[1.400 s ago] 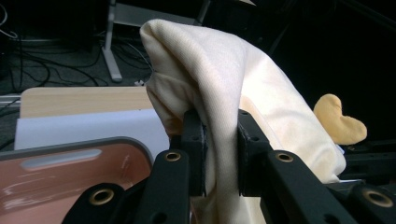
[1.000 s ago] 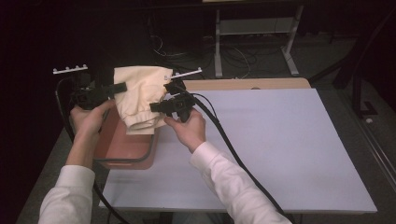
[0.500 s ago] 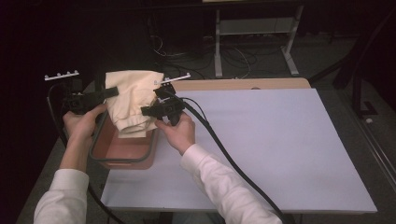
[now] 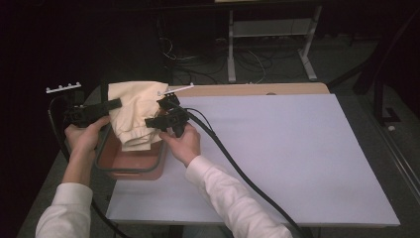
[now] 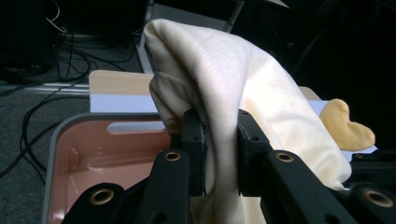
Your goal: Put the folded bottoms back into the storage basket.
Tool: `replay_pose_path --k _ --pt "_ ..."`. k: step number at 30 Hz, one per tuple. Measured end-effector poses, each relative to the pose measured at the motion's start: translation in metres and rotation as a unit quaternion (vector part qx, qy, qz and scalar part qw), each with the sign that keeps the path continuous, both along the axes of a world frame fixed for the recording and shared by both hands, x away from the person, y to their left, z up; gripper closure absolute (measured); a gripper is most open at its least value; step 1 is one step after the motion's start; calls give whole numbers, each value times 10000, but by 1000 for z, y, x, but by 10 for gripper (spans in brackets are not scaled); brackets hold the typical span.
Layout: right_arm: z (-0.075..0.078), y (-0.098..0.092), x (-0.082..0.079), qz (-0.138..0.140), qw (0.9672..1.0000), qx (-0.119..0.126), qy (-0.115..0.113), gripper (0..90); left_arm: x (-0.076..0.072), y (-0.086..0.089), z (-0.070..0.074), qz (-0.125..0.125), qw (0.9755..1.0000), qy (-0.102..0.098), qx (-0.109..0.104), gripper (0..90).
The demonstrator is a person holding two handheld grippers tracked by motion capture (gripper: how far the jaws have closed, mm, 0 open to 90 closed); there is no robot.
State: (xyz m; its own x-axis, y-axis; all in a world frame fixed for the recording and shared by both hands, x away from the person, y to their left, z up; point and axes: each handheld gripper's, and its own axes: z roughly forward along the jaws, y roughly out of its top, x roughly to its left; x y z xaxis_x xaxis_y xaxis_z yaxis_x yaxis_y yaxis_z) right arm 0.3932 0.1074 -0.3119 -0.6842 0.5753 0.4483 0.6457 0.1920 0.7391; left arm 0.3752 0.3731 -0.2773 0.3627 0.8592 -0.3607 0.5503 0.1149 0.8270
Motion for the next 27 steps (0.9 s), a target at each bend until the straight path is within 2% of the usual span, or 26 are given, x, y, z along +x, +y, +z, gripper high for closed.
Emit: replay_pose_path --k 12,20,27 --pt "-14 12 -1 0 9999 -149 59 666 1 6 -16 83 9999 130 7 763" --pt "-24 19 0 -8 9998 -160 144 666 0 12 -25 133 9997 187 62 764" --pt "-36 24 1 -67 9996 -128 236 666 2 15 -37 196 9995 228 4 764"
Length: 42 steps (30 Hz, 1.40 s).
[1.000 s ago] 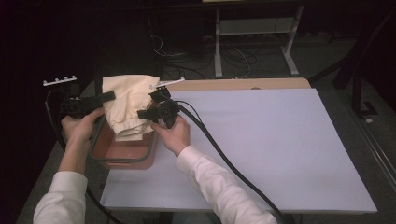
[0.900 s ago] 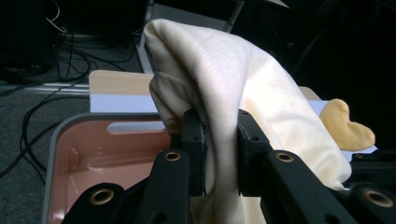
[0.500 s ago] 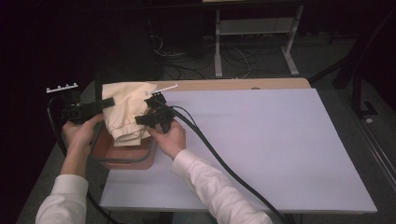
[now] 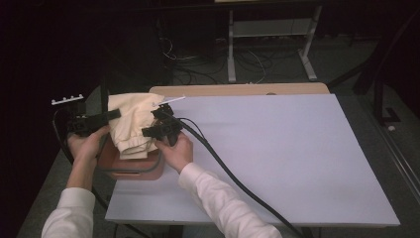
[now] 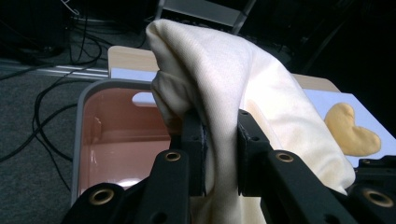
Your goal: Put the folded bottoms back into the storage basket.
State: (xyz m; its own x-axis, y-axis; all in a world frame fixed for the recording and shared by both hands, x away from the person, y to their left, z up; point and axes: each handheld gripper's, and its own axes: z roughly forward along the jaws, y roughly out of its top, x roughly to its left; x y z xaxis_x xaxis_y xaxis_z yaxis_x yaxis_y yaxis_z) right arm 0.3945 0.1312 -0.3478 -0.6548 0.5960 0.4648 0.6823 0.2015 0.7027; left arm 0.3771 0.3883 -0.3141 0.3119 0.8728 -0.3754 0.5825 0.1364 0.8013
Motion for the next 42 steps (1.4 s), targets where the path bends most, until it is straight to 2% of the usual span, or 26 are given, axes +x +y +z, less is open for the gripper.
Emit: replay_pose_path --k 11,19,24,31,32,33,34,35,36,38,42 --pt "-15 3 2 -42 9998 17 199 664 5 2 -17 60 9999 131 60 763" --pt "-29 13 1 -43 9994 5 345 659 6 9 -32 145 9993 320 136 762" --pt "-33 16 0 -24 9992 -24 402 658 6 9 -35 177 9987 410 225 759" --pt "-37 19 -1 12 9990 -60 444 632 7 9 -39 201 9984 478 240 748" --pt "-36 18 0 -9 9988 -71 481 587 7 9 -39 203 9984 479 239 686" --pt "-36 17 0 -9 9986 -49 518 557 6 9 -39 329 9982 409 280 651" --pt "-36 17 0 -9 9986 -49 518 557 6 9 -39 329 9982 409 280 611" --pt "-35 16 2 -27 9983 -57 576 472 6 7 -38 368 9980 390 333 568" --pt "-35 16 2 -27 9983 -57 576 472 6 7 -38 366 9980 373 366 568" --pt "-33 13 3 -11 9991 -29 431 416 5 4 -34 299 9986 291 336 531" --pt "-24 8 3 34 9997 118 226 372 5 1 -31 299 9984 258 411 441"
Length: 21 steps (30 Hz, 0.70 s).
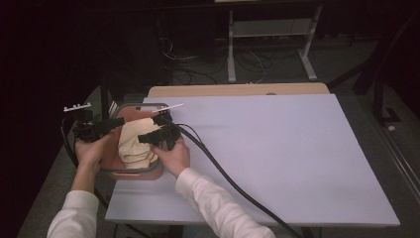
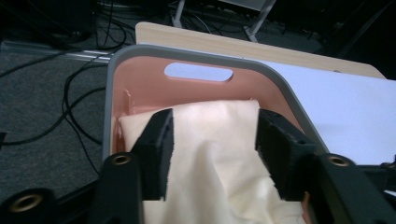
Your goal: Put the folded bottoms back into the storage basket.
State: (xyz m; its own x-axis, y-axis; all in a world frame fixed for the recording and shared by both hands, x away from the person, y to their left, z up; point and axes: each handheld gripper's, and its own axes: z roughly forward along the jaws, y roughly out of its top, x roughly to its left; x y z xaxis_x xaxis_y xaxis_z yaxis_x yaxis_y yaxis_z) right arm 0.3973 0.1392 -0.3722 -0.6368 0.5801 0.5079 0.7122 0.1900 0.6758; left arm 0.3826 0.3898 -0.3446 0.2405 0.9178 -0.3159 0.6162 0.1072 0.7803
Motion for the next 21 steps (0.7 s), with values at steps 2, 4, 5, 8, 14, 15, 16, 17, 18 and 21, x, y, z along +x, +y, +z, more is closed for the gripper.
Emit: replay_pose_path --k 2,4,5,8,14,15,16,17,18,21 --pt "2 -2 0 30 10000 36 -34 358 -1 -2 2 29 10000 -33 49 389" --pt "6 -5 1 76 9999 48 -119 323 -1 -5 4 9 10000 -39 78 352" --pt "7 -6 2 99 9998 39 -154 307 -1 -6 4 -9 10000 -45 66 352" --pt "11 -11 3 175 9995 25 -243 252 -1 -10 5 -93 9999 -62 74 303" --pt "16 -22 3 279 9989 -29 -370 145 -3 -22 9 -309 9995 -61 80 201" --pt "18 -27 2 275 9988 -27 -400 141 -4 -26 11 -406 9991 -49 72 200" --pt "18 -27 2 275 9988 -27 -400 141 -4 -26 11 -406 9991 -49 72 195" --pt "19 -29 3 271 9988 -30 -418 140 -5 -28 12 -466 9989 -43 66 195" --pt "20 -33 2 260 9987 -44 -425 139 -6 -30 13 -497 9987 -41 38 182" --pt "24 -44 3 309 9985 -87 -454 96 -7 -36 15 -599 9982 -41 32 135"
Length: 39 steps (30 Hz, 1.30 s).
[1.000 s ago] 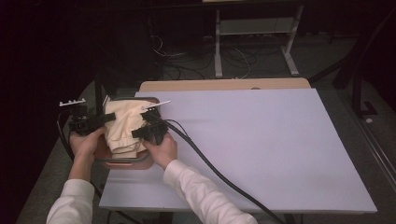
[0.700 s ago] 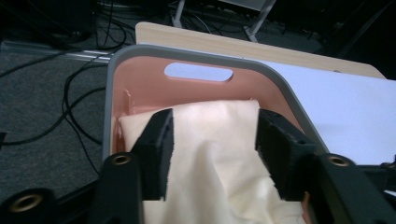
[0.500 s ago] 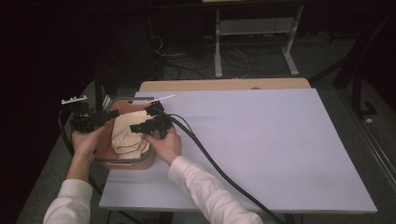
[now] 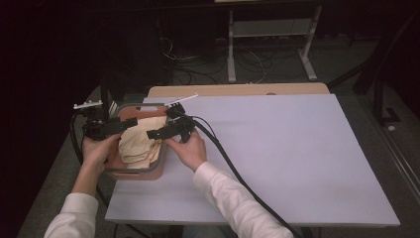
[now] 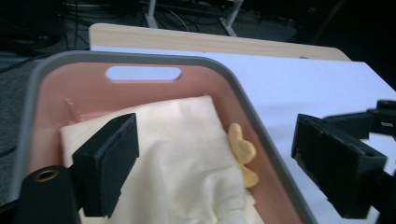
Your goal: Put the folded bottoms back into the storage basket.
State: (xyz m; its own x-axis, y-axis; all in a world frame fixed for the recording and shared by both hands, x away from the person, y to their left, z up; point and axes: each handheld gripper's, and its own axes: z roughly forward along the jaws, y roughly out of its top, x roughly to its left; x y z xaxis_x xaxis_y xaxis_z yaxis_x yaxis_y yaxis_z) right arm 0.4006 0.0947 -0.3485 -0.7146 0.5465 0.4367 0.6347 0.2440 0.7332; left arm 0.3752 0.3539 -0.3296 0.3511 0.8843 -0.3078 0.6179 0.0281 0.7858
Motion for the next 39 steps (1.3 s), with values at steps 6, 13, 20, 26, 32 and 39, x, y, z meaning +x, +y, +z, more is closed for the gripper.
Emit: replay_pose_path --k 6,13,20,26,32,39 --pt "6 -19 0 -44 10000 -33 -37 34 -4 -12 4 -154 9998 -74 -31 94" --pt "10 -38 -2 -79 9998 -114 -125 0 -5 -21 4 -271 9996 -64 -111 35" --pt "13 -64 -5 -114 9996 -127 -232 0 -10 -31 5 -503 9984 -193 -195 0" --pt "15 -84 -7 -151 9993 -150 -297 0 -15 -39 5 -578 9978 -302 -128 0" --pt "15 -102 -8 -204 9990 -161 -355 0 -21 -49 6 -595 9971 -445 -147 0" --pt "14 -120 -12 -220 9988 -173 -410 0 -27 -60 6 -656 9962 -562 -133 0"
